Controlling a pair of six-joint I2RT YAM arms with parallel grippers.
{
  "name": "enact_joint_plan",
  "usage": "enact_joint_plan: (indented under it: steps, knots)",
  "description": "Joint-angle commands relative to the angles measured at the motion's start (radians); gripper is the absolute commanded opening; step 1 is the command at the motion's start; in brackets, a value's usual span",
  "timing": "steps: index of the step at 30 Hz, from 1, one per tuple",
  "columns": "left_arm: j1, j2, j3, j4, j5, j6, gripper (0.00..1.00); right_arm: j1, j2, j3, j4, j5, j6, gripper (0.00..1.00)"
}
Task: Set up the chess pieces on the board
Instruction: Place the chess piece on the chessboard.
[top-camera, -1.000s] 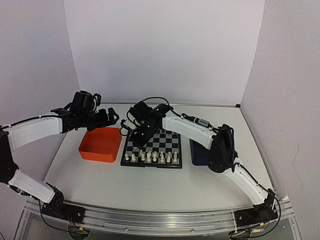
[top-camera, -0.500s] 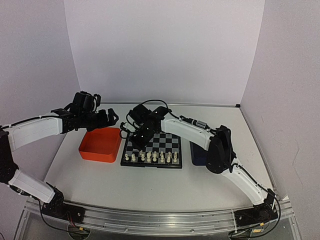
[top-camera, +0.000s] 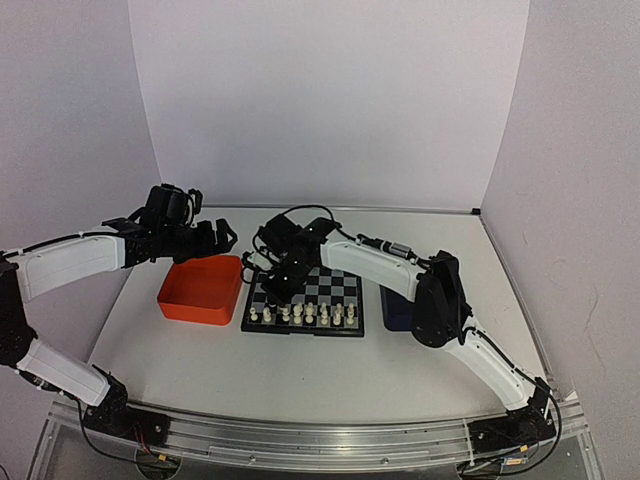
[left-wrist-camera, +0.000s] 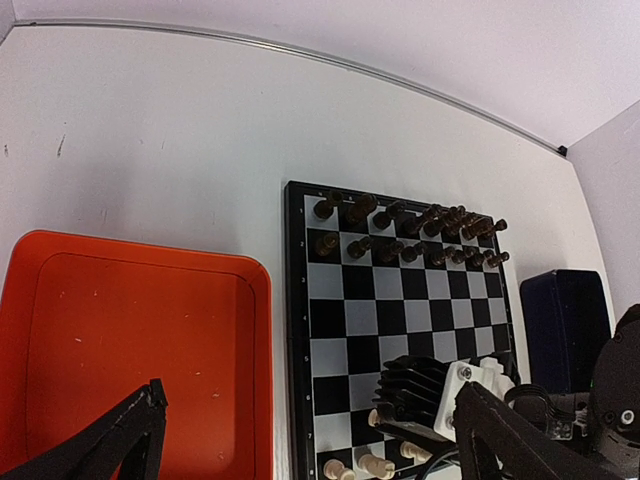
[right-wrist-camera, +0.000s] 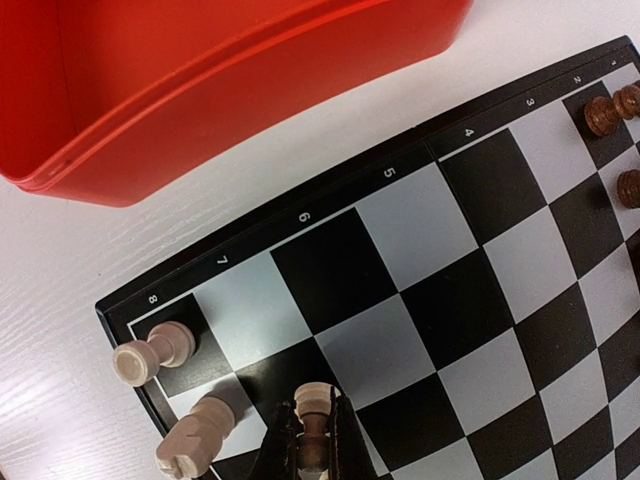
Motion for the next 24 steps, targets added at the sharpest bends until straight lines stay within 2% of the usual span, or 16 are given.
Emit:
enact_joint_plan:
  steps: [1,9,20,24]
  knots:
    - [0.001,-0.023,-0.011,0.01,-0.01,0.009,1.0,0.016,-0.029,-0.016,-0.001,-0.023,-0.011,0.0]
    - [0.001,-0.027,-0.019,0.01,-0.003,0.002,1.0,0.019,-0.033,-0.017,-0.006,-0.004,-0.011,0.0]
    - [0.001,-0.034,-0.023,0.011,0.003,0.0,1.0,0.021,-0.038,-0.013,-0.007,0.032,-0.011,0.1]
    - [0.001,-0.032,-0.024,0.013,0.007,0.0,1.0,0.022,-0.046,-0.014,-0.006,0.031,-0.011,0.18]
